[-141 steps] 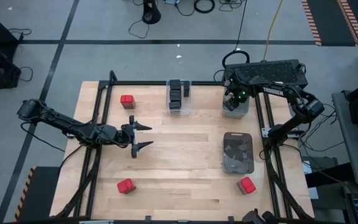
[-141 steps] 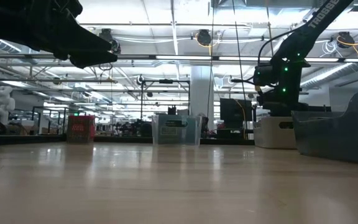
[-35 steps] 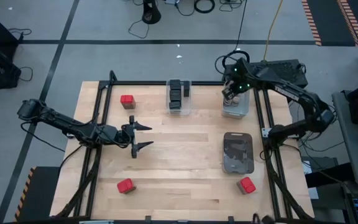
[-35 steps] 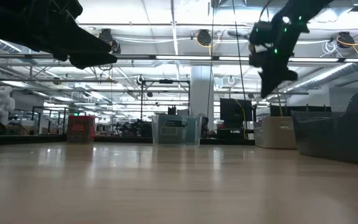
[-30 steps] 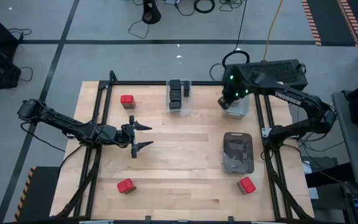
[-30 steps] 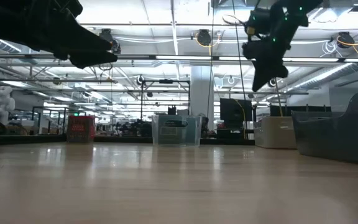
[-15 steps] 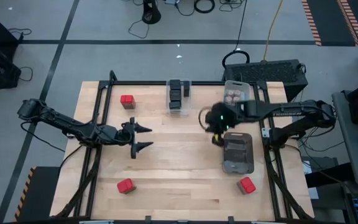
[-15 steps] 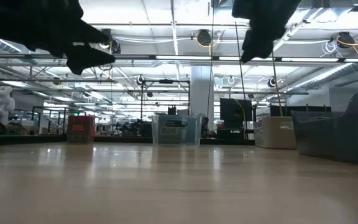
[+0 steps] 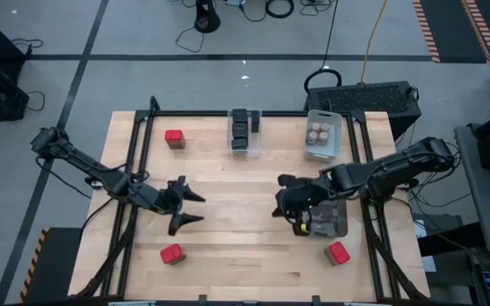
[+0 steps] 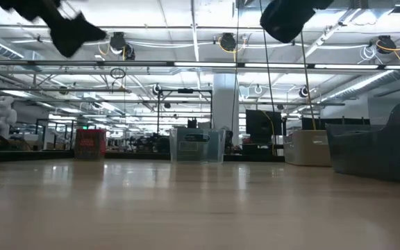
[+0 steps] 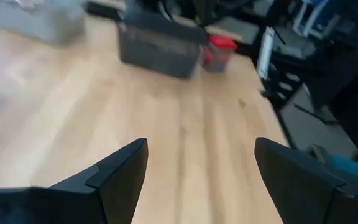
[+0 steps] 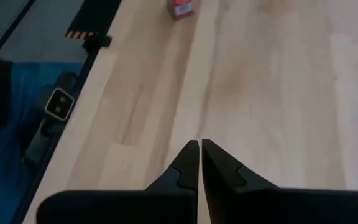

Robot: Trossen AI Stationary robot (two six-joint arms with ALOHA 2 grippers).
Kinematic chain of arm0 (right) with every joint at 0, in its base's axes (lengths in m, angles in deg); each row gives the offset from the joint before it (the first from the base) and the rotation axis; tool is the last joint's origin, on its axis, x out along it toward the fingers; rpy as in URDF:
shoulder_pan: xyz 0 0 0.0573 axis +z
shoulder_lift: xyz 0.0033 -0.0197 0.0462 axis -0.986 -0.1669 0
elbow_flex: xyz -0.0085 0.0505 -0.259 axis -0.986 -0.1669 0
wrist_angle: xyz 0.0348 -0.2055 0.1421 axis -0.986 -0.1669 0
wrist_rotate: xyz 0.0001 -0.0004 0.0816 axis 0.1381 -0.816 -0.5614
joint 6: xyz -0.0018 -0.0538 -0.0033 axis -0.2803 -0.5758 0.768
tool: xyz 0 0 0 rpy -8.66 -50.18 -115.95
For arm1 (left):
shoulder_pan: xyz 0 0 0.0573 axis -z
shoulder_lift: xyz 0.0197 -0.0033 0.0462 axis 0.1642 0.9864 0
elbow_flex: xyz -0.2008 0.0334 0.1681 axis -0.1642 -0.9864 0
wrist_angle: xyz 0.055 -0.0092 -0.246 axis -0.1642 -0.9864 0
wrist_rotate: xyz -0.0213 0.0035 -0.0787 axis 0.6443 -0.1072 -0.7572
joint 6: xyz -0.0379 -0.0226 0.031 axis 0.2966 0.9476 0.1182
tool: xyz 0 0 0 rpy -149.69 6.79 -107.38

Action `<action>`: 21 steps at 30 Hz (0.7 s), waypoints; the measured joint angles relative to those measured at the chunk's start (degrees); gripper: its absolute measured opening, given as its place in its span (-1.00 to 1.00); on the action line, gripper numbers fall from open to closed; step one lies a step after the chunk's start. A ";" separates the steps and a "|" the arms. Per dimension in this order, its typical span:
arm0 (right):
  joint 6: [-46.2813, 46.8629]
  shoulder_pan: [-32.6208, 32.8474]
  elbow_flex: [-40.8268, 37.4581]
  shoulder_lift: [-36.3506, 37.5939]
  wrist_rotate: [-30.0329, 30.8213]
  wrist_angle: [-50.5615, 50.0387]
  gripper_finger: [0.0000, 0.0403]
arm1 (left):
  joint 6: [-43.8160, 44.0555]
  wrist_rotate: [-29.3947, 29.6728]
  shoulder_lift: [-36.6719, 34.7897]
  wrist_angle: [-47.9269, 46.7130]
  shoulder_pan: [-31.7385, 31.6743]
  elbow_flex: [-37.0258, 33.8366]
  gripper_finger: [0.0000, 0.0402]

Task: Sort spices by type
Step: Put the bottom left red seasoning can into the black transparent bin

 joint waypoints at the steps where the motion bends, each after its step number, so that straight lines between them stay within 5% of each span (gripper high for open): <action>1: -0.21 0.59 0.00 -0.39 -0.01 -0.06 -1.00 | 1.79 -0.05 0.35 -3.00 1.33 1.66 0.50; 17: -2.89 2.41 -0.05 -7.79 -0.27 4.87 -1.00 | 40.22 -1.82 18.36 -46.81 21.27 30.41 0.50; 21: -4.36 2.41 -0.06 -7.78 -0.30 6.88 -1.00 | 44.45 -4.96 24.23 -48.44 23.89 33.12 0.50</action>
